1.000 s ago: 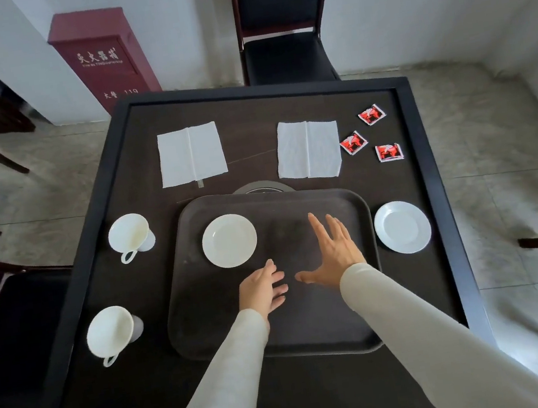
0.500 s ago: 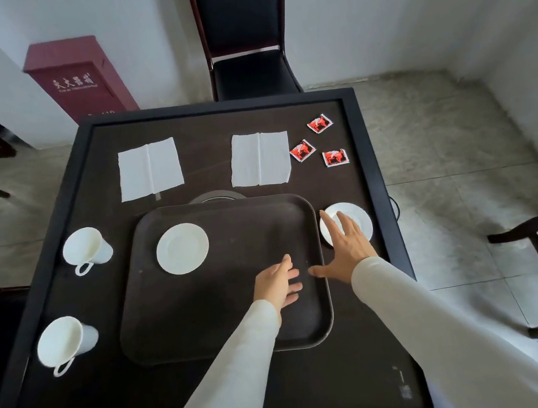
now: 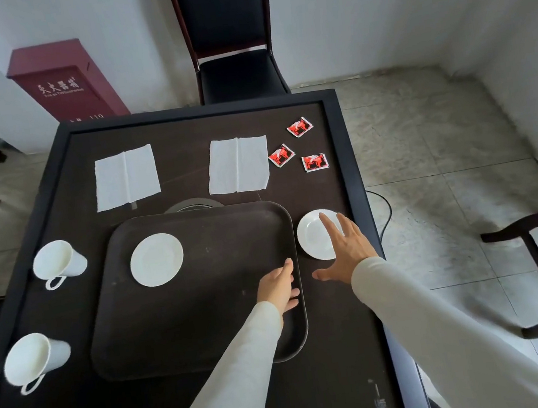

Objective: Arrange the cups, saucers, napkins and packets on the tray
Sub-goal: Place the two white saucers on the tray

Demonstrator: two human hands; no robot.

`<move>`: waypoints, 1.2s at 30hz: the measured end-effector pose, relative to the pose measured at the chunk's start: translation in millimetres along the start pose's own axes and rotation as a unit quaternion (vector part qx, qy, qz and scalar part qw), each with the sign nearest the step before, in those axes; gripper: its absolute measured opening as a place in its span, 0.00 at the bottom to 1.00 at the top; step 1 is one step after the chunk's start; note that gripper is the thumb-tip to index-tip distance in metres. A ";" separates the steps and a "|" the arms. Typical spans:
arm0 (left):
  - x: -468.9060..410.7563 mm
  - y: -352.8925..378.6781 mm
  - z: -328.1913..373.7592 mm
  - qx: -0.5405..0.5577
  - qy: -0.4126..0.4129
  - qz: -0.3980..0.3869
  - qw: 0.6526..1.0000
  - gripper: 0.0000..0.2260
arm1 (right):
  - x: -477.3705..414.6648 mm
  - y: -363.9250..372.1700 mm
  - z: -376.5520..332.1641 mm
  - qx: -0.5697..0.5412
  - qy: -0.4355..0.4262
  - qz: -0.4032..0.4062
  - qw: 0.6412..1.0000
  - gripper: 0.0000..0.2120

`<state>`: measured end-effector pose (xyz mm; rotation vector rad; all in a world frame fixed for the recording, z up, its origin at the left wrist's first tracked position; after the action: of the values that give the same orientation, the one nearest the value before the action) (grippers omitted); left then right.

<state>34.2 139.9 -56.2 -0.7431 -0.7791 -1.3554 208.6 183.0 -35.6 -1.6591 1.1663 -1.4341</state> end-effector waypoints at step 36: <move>-48.3 83.2 9.4 0.014 -0.024 0.068 0.997 0.26 | -68.5 32.1 34.3 -0.032 -0.041 -0.027 0.998 0.63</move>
<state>113.9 180.5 -92.6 -0.7954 -0.7694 -1.2065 234.9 230.2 -98.6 -1.7902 1.1400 -1.3606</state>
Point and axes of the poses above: each hand's wrist, its own x-axis away from the middle knuckle, its own y-axis out of the palm, z = x × y, the point moved 4 cm from there along -x, towards the middle knuckle, and after that the axes turned 5 degrees about x, right-handed, at the moved point
